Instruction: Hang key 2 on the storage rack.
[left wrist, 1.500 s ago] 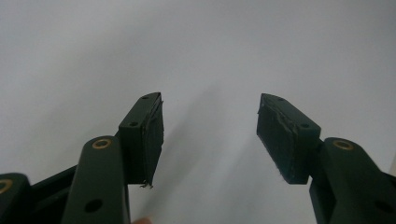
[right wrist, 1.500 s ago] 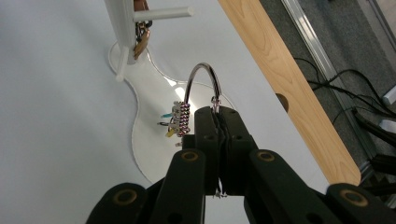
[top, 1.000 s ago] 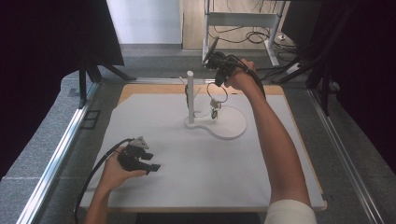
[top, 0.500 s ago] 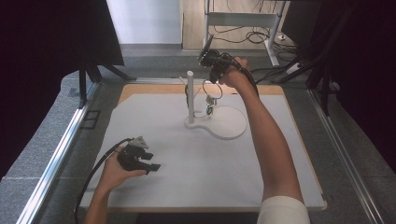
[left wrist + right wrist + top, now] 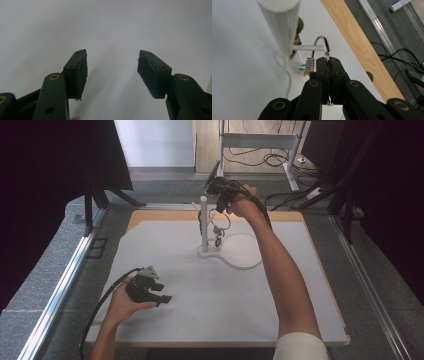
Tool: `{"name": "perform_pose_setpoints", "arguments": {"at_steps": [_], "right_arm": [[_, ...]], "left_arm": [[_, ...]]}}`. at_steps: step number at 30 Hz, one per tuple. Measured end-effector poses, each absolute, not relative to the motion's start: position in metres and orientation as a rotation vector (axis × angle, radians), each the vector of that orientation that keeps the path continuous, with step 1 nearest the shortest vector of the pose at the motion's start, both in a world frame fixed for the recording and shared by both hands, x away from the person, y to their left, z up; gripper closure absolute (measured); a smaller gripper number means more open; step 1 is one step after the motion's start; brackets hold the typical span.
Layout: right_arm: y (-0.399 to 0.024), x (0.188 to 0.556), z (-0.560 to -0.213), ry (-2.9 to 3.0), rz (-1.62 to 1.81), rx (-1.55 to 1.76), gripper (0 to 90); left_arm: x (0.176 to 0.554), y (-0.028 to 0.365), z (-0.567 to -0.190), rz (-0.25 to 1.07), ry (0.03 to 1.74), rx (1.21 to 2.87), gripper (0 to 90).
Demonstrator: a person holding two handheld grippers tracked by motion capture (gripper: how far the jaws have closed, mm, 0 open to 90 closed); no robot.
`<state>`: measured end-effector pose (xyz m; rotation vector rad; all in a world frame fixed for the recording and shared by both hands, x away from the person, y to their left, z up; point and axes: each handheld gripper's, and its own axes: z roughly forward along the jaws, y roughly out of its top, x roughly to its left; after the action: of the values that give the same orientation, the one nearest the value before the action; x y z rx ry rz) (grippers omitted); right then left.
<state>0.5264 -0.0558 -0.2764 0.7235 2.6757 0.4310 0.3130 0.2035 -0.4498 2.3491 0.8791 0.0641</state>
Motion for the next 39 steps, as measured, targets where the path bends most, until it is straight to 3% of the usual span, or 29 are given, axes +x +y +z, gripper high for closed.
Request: {"name": "perform_pose_setpoints", "arguments": {"at_steps": [34,35,39], "right_arm": [[-0.048,0.521,-0.318,2.758,0.463,0.738,87.1],[-0.049,0.519,-0.316,2.742,0.468,0.749,82.6],[-0.053,0.518,-0.313,2.737,0.482,0.746,79.6]], "left_arm": [[0.31,0.202,-0.451,0.084,0.878,2.367,41.5],[0.31,0.202,-0.451,0.085,0.877,2.368,41.5],[0.31,0.202,-0.451,0.087,0.877,2.369,41.4]]}}
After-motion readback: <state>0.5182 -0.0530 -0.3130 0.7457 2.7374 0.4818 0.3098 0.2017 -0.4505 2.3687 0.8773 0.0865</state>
